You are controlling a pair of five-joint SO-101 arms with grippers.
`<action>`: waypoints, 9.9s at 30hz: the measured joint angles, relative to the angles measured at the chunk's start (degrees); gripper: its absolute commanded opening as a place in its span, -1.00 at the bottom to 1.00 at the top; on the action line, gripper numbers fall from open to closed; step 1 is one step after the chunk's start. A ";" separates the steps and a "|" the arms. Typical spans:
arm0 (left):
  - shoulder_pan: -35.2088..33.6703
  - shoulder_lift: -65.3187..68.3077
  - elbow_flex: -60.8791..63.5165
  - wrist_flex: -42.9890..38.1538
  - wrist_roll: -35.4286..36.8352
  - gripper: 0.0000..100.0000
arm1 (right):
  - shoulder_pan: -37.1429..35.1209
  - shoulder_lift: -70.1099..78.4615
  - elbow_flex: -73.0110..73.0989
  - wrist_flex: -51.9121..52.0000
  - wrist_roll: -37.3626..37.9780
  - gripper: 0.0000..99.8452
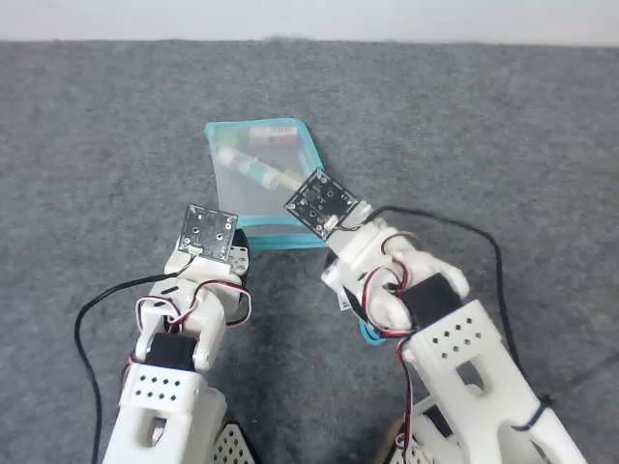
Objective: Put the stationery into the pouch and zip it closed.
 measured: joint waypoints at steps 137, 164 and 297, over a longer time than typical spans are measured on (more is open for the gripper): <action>8.09 -11.96 -5.80 22.33 0.88 -0.60 | 4.04 22.51 -12.66 -14.15 -0.18 -0.99; 12.04 -12.31 4.22 3.52 1.32 -0.98 | -1.14 13.63 -4.57 -11.43 -1.05 -0.99; -13.71 -32.79 9.41 44.75 -3.60 -0.86 | 26.64 -51.69 46.59 -1.05 1.93 -0.66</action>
